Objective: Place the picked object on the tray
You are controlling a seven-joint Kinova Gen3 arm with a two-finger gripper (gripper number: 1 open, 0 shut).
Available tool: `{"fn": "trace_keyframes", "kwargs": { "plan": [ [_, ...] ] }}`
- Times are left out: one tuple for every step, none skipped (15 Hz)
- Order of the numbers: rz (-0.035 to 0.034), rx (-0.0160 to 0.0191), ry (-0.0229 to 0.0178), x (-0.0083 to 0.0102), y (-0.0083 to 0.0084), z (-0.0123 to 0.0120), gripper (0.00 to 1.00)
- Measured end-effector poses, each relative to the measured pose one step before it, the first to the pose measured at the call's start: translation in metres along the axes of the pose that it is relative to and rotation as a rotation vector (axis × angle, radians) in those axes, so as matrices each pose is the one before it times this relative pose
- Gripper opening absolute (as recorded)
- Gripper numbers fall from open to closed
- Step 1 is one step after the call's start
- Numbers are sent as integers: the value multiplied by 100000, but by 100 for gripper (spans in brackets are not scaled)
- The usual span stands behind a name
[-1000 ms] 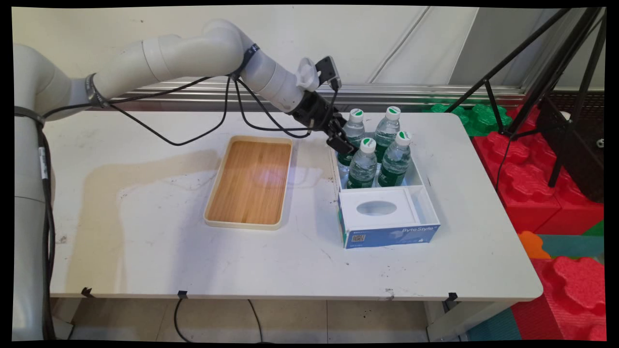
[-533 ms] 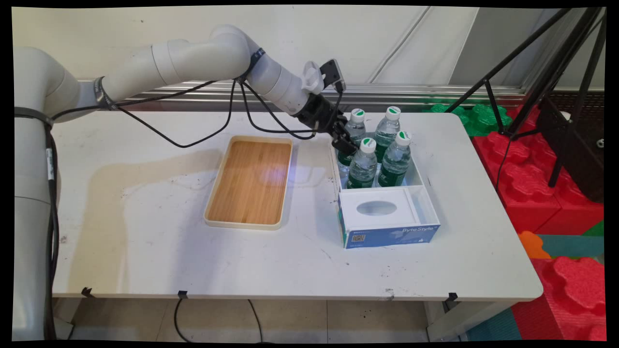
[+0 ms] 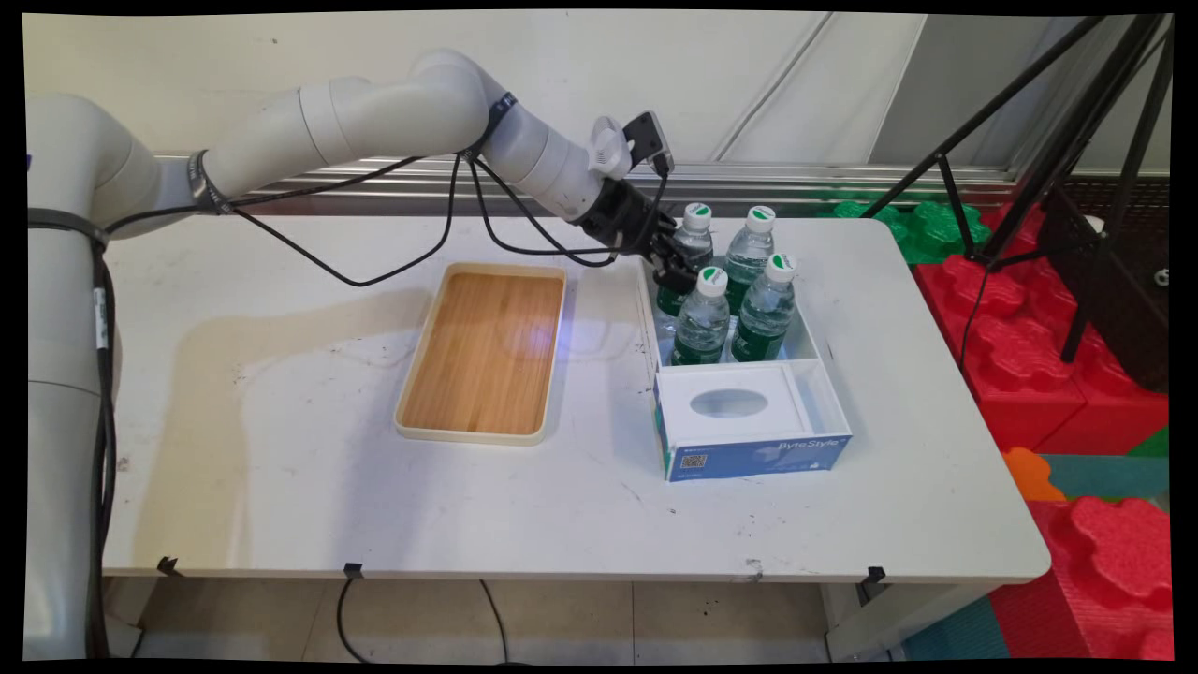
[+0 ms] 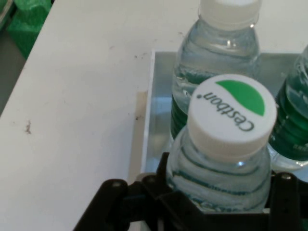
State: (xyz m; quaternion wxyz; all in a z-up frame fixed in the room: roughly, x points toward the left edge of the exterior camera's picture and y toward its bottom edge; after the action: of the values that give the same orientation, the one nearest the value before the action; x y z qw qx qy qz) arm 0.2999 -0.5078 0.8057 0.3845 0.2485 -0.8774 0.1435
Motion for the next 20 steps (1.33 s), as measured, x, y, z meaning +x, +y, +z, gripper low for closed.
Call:
{"fn": "trace_keyframes", "kwargs": {
  "plan": [
    [-247, 156, 168, 38, -32, -104, 0],
    [-110, 59, 100, 29, -6, -61, 0],
    [-173, 45, 198, 53, -1, -118, 0],
    [-124, 88, 200, 33, -2, -133, 0],
    [-75, 27, 402, 137, 28, -177, 0],
    [-29, 29, 293, 107, 16, -117, 0],
    [-161, 173, 530, 182, 29, -277, 0],
    [-203, 247, 843, 294, 68, -424, 0],
    [-191, 264, 925, 306, 72, -505, 0],
    [-53, 230, 870, 310, 87, -469, 0],
    [-69, 158, 561, 180, 57, -345, 0],
    [145, 122, 886, 355, 130, -531, 0],
    [151, 2, 577, 273, 87, -301, 0],
    [331, 147, 845, 387, 143, -633, 0],
    [231, 189, 512, 235, 86, -508, 0],
    [392, 292, 750, 375, 105, -733, 0],
    [406, 193, 765, 417, 123, -830, 0],
    [407, 257, 734, 393, 107, -909, 0],
    [310, 178, 566, 307, 75, -832, 0],
    [347, 22, 258, 192, 53, -568, 0]
  ]
}}
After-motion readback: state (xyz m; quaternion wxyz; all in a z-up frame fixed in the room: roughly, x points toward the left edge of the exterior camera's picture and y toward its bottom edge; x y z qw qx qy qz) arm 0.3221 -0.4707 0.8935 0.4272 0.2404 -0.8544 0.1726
